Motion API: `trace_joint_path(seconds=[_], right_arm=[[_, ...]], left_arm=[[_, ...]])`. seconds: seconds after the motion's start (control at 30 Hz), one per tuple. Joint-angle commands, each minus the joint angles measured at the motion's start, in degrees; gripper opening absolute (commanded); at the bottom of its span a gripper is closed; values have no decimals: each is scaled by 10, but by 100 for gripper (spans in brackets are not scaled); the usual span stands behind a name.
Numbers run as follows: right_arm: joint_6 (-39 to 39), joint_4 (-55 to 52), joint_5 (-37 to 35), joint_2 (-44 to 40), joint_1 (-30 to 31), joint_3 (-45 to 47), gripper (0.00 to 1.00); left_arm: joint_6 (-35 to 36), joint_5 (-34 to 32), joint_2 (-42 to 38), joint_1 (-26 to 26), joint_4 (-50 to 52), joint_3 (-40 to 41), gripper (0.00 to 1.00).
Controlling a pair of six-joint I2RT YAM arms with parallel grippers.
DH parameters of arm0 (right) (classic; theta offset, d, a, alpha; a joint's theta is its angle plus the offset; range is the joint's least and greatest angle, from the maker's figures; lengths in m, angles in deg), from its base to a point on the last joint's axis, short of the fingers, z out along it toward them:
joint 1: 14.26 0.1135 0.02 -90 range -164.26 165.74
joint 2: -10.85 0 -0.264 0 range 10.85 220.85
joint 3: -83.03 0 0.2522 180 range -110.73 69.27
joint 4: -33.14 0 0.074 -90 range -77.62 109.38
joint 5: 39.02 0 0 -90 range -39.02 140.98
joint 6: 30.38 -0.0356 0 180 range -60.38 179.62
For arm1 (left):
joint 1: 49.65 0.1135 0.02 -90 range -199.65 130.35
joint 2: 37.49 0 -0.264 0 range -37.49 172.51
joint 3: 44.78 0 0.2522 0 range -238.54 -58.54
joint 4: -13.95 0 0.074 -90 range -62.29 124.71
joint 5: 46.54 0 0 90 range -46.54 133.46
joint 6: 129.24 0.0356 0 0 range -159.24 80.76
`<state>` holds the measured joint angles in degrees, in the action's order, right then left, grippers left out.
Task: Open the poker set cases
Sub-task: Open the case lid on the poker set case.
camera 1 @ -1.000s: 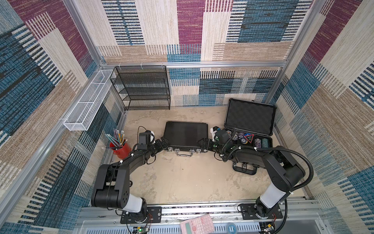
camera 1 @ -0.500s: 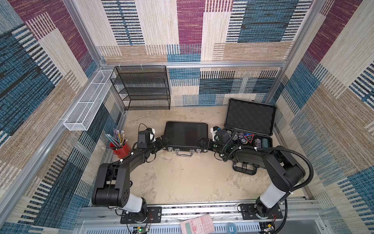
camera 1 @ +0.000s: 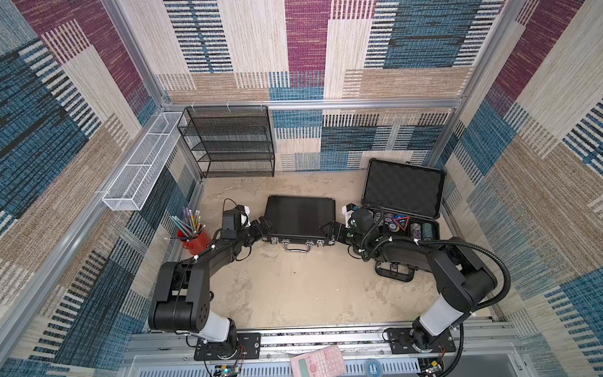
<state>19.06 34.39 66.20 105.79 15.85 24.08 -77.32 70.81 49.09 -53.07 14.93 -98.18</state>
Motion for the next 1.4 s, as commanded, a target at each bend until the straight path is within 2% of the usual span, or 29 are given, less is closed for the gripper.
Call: trace_joint_path(seconds=[0.0, 0.27, 1.2, 1.37], right_arm=[[-18, 40, 24, -4, -5, 7, 99], [-36, 54, 44, -6, -10, 18, 99], [-73, 84, 91, -38, -23, 37, 99], [-90, 109, 101, -40, -23, 43, 99]], left_arm=[[-30, 81, -3, -3, -61, 2, 91], [-58, 95, -7, -3, -93, 10, 91], [-63, 90, -19, -3, -98, 14, 91], [-56, 68, -35, -3, -91, 28, 92]])
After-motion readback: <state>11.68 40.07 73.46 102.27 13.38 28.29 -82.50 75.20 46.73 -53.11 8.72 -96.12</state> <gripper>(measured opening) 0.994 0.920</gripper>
